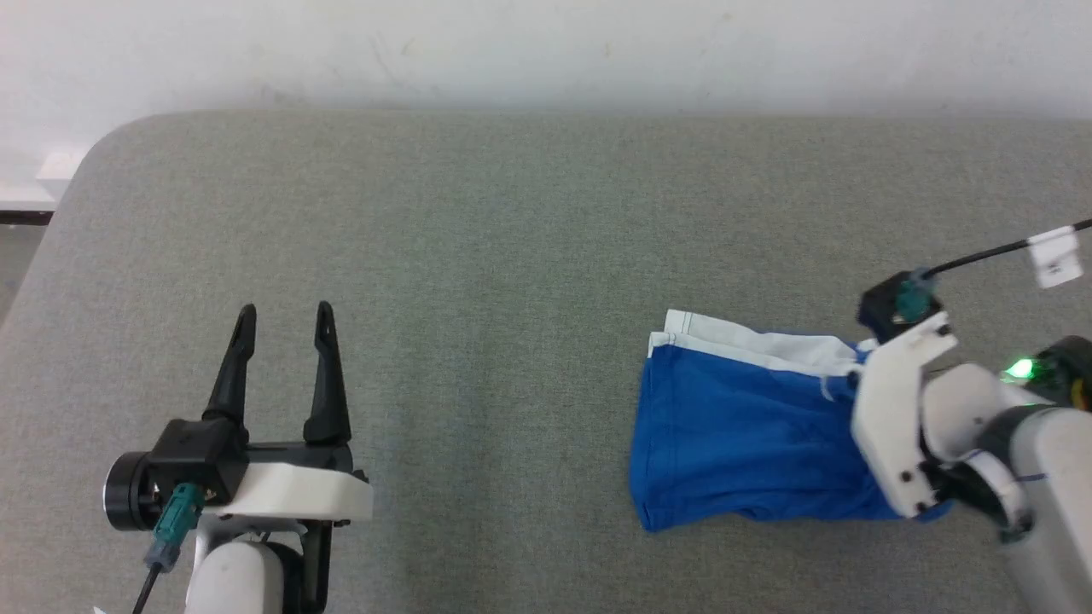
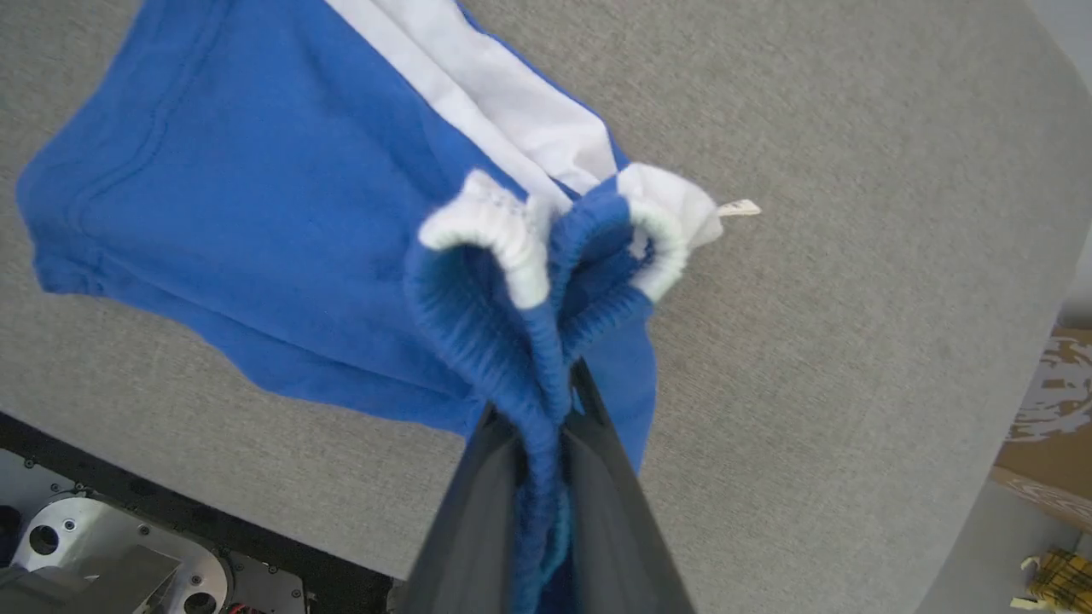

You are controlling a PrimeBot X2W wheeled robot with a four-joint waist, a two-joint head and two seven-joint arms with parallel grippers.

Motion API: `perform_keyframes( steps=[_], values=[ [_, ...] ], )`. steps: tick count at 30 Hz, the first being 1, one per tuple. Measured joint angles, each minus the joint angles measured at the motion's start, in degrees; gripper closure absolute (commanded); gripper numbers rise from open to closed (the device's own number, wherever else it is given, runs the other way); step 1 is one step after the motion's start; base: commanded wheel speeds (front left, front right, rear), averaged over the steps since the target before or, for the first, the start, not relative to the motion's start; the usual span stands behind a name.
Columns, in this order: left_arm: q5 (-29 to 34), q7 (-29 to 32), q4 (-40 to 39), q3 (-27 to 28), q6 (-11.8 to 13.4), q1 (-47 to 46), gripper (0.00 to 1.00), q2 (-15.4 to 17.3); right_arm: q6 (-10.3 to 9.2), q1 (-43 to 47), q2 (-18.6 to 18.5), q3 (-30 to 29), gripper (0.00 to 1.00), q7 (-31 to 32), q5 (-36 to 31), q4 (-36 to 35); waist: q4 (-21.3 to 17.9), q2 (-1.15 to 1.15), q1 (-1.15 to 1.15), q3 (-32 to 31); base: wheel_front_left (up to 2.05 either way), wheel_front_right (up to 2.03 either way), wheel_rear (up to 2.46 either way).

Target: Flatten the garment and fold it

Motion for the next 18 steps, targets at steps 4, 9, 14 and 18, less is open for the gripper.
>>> perform_keyframes(
  steps=[4, 9, 14, 18],
  values=[
    [-0.1, 0.0, 0.6, -0.3, 0.1, -0.1, 0.00, -0.2, 0.00, -0.9, 5.4, 2.7, 1.00, -2.0, -0.1, 1.9, 1.0, 0.00, 0.00, 0.3, 0.00, 0.00, 0.00],
    [-0.2, 0.0, 1.0, -1.5, 0.3, -0.3, 0.00, -0.3, 0.00, -4.3, 13.0, 5.1, 1.00, -7.1, -2.4, 8.3, 2.8, 0.00, 0.00, 0.8, 0.00, 0.00, 0.00],
    [-0.7, 0.0, 1.7, -2.0, 0.2, -0.4, 0.00, -0.4, 0.00, -6.5, 16.5, 6.5, 1.00, -10.6, -5.4, 16.3, 5.0, 0.00, 0.00, 1.3, 0.00, 0.00, 0.00],
    [-1.0, 0.0, 2.0, -2.0, 0.2, -0.4, 0.00, -0.4, 0.00, -7.1, 17.5, 6.3, 1.00, -13.7, -8.1, 22.5, 6.6, 0.00, 0.00, 1.7, 0.00, 0.00, 0.00]
  ],
)
